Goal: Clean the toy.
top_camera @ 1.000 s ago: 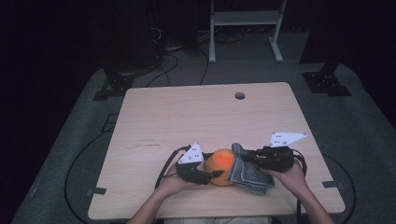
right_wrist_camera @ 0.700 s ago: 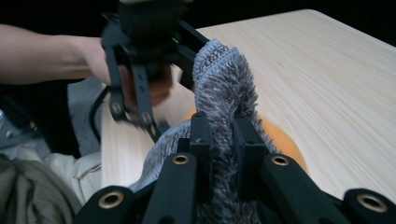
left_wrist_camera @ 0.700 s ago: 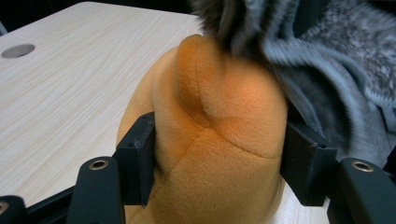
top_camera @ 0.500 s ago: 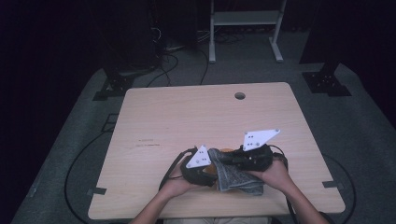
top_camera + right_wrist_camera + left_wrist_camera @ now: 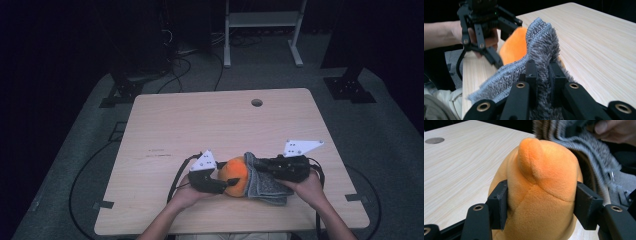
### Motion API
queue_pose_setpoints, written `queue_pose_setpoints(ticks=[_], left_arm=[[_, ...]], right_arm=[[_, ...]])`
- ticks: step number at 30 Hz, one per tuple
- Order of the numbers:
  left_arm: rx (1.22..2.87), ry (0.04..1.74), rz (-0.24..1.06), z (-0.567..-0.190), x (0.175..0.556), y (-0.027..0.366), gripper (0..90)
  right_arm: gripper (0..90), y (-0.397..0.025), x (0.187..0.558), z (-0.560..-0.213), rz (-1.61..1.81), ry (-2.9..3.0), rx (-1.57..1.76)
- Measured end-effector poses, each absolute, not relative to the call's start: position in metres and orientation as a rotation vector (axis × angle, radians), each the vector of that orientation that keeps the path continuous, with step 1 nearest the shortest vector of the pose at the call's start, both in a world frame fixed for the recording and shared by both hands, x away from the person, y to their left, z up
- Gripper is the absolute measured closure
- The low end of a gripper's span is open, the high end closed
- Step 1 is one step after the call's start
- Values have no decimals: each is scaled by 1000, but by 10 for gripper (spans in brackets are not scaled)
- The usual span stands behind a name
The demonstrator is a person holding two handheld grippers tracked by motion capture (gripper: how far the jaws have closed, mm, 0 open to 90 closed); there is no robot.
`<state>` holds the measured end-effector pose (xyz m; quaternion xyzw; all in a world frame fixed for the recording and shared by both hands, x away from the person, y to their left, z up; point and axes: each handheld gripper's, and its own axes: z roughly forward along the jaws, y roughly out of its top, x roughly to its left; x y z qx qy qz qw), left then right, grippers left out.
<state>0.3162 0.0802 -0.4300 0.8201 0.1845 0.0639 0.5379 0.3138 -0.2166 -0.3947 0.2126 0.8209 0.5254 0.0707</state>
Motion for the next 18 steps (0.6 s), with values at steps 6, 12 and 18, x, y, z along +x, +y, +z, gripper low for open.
queue_pose_setpoints(ticks=[6,12,18], left_arm=[[1910,519,126,-430,321,85,371],[1932,483,160,-430,316,80,377],[1955,445,189,-429,310,78,386]], right_arm=[[801,-218,303,-400,1586,2466,627],[801,-193,296,-392,1584,2499,509],[802,-186,310,-379,1601,2452,520]])
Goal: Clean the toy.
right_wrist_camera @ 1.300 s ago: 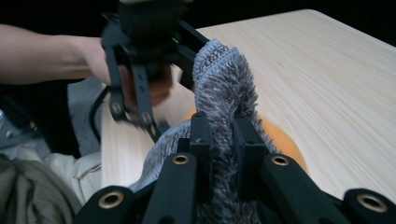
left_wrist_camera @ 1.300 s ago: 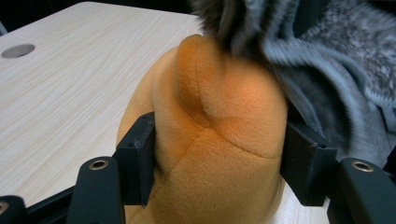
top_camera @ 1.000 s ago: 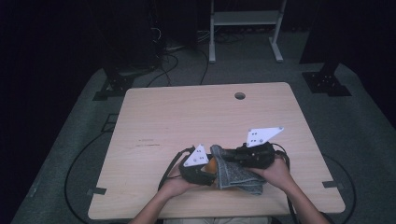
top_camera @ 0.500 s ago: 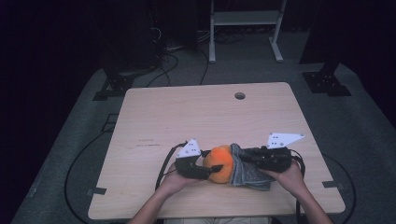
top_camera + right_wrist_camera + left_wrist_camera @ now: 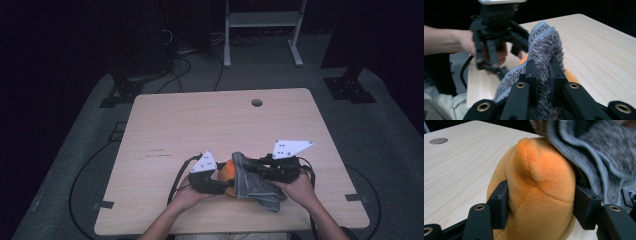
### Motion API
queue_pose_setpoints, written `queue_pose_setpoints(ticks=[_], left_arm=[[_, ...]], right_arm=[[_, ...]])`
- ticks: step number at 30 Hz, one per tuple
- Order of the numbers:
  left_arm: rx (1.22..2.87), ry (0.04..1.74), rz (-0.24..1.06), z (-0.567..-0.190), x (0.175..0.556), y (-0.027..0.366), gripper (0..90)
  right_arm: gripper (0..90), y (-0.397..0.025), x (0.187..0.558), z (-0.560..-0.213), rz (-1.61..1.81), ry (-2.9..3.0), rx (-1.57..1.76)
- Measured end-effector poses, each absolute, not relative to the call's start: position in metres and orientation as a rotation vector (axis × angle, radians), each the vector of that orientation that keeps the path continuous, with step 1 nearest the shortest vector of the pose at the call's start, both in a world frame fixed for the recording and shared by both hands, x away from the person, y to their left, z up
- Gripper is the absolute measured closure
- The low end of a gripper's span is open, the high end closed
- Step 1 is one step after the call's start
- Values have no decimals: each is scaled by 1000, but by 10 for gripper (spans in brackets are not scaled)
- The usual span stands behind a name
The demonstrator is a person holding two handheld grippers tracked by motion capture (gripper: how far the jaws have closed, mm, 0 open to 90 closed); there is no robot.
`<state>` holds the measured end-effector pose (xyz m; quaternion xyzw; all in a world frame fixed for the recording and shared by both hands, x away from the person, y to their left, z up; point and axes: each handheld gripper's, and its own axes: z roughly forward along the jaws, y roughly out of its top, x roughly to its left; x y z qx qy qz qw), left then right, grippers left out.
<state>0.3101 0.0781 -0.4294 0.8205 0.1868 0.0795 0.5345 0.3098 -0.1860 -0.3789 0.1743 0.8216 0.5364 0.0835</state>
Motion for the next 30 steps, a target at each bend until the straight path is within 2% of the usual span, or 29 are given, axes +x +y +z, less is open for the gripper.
queue_pose_setpoints(ticks=[7,12,18,23,25,30], left_arm=[[1903,500,137,-432,317,88,385],[1866,549,118,-433,322,90,386],[1857,571,139,-432,319,85,391],[1897,508,177,-431,310,78,389],[1908,470,174,-431,308,79,364],[1911,391,141,-431,317,86,195]], right_arm=[[801,-211,322,-392,1582,2405,660],[801,-226,317,-404,1562,2404,717],[801,-211,303,-399,1569,2438,619],[800,-190,302,-385,1577,2453,515],[800,-191,308,-382,1586,2443,521],[801,-203,312,-389,1601,2452,579]])
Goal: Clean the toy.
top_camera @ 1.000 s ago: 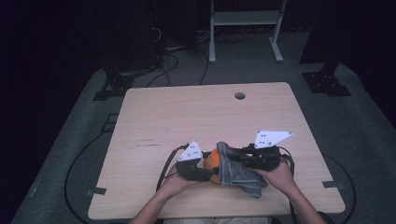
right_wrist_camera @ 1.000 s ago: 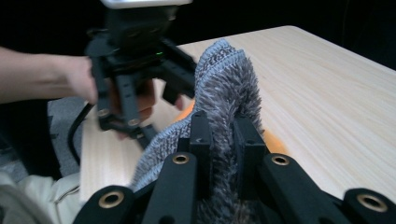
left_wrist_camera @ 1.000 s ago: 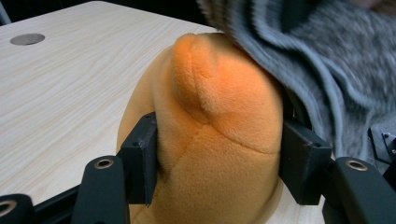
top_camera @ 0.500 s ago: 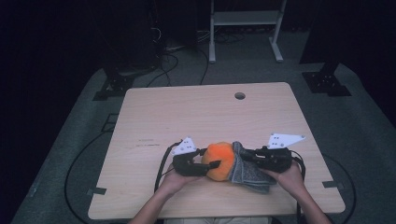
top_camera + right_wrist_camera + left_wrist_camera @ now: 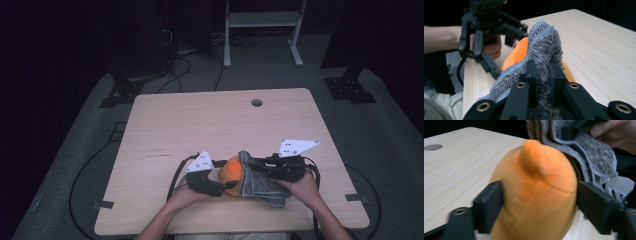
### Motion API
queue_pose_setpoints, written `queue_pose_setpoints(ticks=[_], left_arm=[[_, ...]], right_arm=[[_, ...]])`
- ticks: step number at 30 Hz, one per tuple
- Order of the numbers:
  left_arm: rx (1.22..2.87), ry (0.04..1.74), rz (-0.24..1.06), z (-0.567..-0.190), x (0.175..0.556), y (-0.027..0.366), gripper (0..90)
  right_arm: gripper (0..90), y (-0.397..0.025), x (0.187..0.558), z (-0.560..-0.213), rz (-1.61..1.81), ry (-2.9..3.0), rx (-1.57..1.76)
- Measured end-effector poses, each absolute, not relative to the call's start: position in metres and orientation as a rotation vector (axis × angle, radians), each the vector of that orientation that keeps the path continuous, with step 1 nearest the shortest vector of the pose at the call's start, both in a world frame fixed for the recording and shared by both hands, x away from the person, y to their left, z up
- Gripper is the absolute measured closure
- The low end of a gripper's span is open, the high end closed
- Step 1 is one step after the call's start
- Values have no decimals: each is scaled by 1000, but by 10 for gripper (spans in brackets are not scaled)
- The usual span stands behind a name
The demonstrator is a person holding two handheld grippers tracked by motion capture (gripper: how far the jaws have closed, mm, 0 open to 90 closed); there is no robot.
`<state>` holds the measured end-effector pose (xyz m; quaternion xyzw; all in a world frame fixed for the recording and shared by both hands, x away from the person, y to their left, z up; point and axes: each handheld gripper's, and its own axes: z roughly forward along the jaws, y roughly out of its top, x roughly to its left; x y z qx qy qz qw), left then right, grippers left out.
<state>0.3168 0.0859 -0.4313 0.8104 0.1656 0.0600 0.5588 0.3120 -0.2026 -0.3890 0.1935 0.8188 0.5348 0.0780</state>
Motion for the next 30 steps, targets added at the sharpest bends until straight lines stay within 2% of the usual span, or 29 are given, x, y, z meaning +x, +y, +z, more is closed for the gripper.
queue_pose_setpoints(ticks=[3,5,6,8,9,14,19,23,25,29,30], left_arm=[[1937,389,122,-436,322,81,86],[1965,372,84,-442,326,80,92],[1945,373,73,-444,326,81,146],[1945,360,134,-438,321,82,334],[1951,356,170,-433,319,82,359],[1998,402,400,-417,315,91,397],[2026,473,513,-417,318,98,397],[2085,415,441,-423,313,92,342],[2089,397,279,-421,316,98,264],[1983,409,111,-415,325,118,243],[1958,424,110,-415,327,119,238]], right_arm=[[800,-206,308,-392,1619,2467,577],[800,-208,306,-393,1614,2472,570],[800,-209,306,-394,1610,2480,578],[800,-213,307,-395,1624,2473,596],[800,-214,308,-394,1639,2468,602],[799,-213,316,-386,1691,2424,611],[798,-193,336,-378,1751,2406,628],[798,-170,356,-385,1735,2442,679],[798,-164,359,-392,1683,2507,674],[797,-171,351,-405,1679,2559,669],[797,-174,347,-408,1684,2565,659]])
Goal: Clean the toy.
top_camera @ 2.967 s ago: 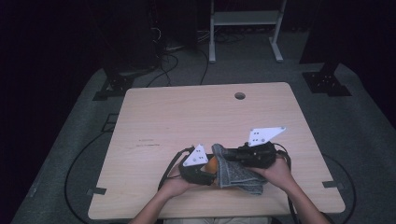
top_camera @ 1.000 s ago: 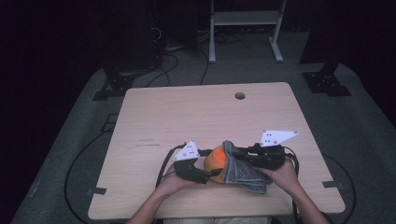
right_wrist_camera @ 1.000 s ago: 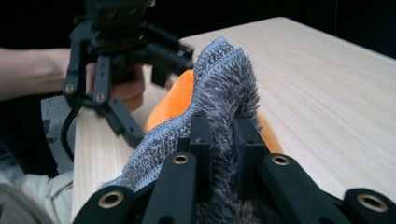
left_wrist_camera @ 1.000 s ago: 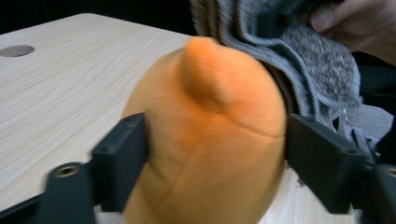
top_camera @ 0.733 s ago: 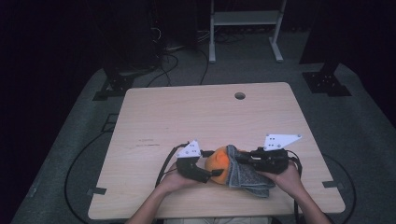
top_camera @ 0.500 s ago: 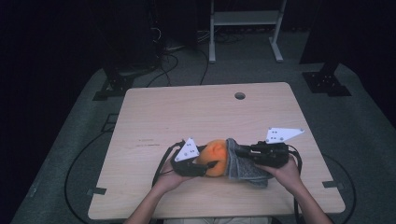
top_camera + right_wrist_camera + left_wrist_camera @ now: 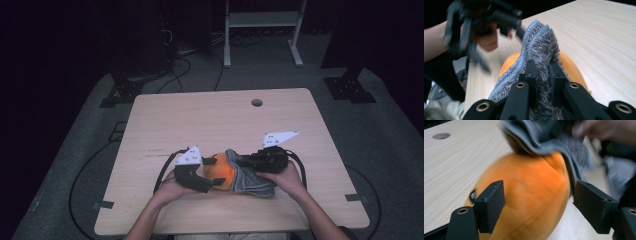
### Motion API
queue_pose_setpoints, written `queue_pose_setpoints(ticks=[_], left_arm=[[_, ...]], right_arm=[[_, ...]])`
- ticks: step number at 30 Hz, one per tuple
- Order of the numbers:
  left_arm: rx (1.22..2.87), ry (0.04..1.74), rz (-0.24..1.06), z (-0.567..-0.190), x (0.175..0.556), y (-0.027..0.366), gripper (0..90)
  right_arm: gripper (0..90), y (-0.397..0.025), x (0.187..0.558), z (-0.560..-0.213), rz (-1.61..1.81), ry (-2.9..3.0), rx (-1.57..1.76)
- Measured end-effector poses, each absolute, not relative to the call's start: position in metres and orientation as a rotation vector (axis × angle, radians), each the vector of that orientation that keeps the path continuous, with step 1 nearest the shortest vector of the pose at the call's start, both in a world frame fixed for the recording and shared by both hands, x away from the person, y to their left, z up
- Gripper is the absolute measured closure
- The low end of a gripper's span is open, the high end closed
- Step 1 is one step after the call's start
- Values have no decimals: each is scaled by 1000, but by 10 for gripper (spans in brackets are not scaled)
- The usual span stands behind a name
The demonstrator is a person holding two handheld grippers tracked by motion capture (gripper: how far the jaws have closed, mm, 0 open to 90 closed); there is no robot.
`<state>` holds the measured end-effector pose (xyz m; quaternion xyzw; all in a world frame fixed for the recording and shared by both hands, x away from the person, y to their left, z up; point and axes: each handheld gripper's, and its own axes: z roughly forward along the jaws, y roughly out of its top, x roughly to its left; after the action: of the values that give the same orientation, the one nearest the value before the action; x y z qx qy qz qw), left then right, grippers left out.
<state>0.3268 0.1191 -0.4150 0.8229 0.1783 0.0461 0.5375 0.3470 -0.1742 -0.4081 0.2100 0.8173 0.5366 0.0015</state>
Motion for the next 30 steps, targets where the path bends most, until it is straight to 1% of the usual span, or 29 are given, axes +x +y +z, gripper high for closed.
queue_pose_setpoints(ticks=[2,3,4,6,8,10,15,19,23,26,28,30], left_arm=[[1908,457,139,-417,330,118,239],[1911,477,180,-418,331,116,242],[1919,488,193,-420,332,113,252],[1946,504,176,-424,333,109,295],[1954,525,176,-427,330,106,312],[1974,527,188,-427,328,106,319],[2010,516,153,-427,317,109,323],[2065,434,125,-421,307,113,314],[2027,360,130,-411,313,113,257],[2007,317,146,-406,324,101,166],[2041,299,154,-408,331,92,121],[2101,294,135,-414,337,85,116]], right_arm=[[796,-178,341,-412,1681,2585,643],[795,-179,338,-414,1682,2589,633],[792,-180,335,-415,1676,2599,616],[788,-181,330,-417,1671,2604,599],[786,-185,324,-417,1649,2590,588],[786,-190,322,-416,1667,2563,609],[786,-197,326,-417,1630,2519,679],[786,-190,322,-423,1608,2584,623],[788,-191,318,-426,1591,2610,578],[788,-194,317,-429,1605,2616,562],[788,-195,316,-430,1608,2621,549],[788,-197,316,-430,1616,2628,545]])
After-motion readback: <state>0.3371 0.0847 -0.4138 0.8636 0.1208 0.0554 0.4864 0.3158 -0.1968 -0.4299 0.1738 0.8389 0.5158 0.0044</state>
